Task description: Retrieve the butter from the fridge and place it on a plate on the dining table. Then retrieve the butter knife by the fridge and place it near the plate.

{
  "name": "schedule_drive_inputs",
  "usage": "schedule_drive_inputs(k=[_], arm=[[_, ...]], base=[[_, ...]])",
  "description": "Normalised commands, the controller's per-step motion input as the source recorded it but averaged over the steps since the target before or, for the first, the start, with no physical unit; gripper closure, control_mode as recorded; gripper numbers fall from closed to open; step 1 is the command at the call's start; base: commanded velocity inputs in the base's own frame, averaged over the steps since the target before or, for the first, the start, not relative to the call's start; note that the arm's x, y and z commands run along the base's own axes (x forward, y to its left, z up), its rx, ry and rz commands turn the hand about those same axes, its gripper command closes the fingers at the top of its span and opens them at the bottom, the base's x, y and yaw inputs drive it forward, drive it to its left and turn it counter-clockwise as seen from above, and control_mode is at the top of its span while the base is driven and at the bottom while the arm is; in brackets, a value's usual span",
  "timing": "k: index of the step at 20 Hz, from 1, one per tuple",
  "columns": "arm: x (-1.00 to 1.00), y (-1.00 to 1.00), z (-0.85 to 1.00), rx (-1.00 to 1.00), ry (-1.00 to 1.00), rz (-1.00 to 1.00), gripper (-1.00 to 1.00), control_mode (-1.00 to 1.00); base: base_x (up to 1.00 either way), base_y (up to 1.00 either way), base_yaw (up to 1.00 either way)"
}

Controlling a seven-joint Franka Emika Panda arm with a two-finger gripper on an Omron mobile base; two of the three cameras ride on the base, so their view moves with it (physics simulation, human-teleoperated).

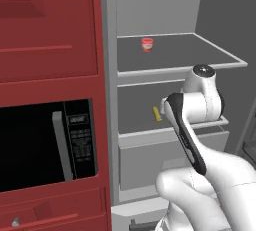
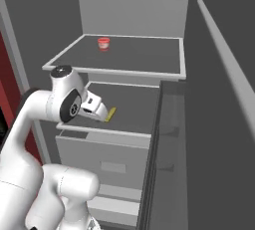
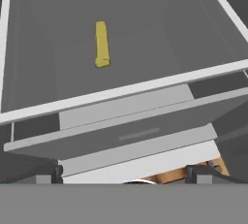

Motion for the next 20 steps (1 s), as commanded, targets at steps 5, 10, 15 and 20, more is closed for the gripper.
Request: schedule_drive_inputs(k=[5, 10, 15, 20], arm=[[0.65, 0.00, -0.31, -0.02, 0.00, 0.06, -1.00, -1.00], [0.43, 0.00, -0.35, -0.04, 0.00, 0.04, -1.00, -1.00], [0.46, 0.06, -0.19, -0.05, 0.02, 0.01, -1.00, -1.00], [0.48, 0.00, -0.20, 0.00, 0.00, 0.02, -1.00, -1.00]], base=[[0.00, 0.00, 0.00], [0.00, 0.00, 0.00], [0.00, 0.00, 0.00], [0.00, 0.00, 0.00]])
